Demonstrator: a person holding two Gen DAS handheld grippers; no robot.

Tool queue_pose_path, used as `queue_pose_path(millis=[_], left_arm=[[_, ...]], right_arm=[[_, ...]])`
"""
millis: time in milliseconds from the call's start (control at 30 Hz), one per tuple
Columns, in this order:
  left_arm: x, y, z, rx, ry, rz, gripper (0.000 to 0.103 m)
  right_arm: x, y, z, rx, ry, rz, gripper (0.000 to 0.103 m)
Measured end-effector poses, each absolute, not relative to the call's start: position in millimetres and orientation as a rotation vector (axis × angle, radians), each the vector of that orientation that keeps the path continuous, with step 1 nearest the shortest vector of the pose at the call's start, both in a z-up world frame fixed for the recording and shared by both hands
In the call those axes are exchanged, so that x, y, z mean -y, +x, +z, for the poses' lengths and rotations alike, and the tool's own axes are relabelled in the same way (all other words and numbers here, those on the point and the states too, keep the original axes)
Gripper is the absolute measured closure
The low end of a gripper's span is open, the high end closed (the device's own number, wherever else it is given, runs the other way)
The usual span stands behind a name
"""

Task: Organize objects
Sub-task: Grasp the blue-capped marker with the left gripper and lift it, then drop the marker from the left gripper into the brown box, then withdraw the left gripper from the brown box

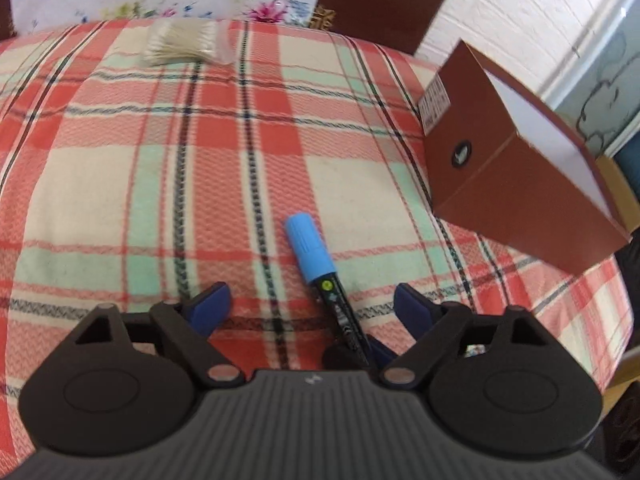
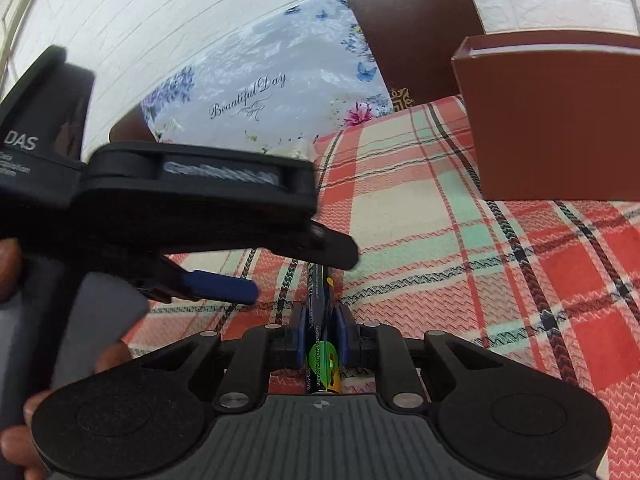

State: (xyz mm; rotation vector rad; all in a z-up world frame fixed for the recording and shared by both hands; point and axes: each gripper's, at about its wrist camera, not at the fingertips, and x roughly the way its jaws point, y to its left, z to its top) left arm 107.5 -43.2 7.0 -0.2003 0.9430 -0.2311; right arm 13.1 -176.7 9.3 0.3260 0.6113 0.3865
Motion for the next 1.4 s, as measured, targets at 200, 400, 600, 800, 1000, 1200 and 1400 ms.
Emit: queue_pose_path(millis=[200,400,600,800,1000,1200,1400], left_arm=[[48.8,110.4,14.6,-0.944,-0.190,-0.244,0.073],[82.0,115.7,79.9,-0.784,-0.165,-0.362,0.076],[149.8,151.2,127.4,-0.666,-0.071,-0.486,0.076],[204.8,188.2,120.7,-0.654,0.016,-0.521,0.070],[205.2,200.8,97.1,-0.670,0.025,-0.464,0.051],[183.8,186.6,94.5,-0.635,0.047,-0.433,0.051],[150.8,151.8,95.7,-0.590,0.068,-0.386,0.046]], right_arm=[[183.9,5.2,17.3,-0.567,0.336,0.394,0.088],[202.8,-5.4,68.1,-0.316,0.226,0.298,0.088],[252.1,28.3,98.5,-0.197,0.268,0.160,0.088],[301.0,75.5,96.1,-0.222,0.329,0.014,0.086],[320.4,81.4,80.5,-0.232,0.325,-0.102,0.068],[297.5,56.0,81.1,-0.166,0.307,-0.144,0.060],[278.6,23.3,82.8,-0.168,0.274,-0.131,0.057]])
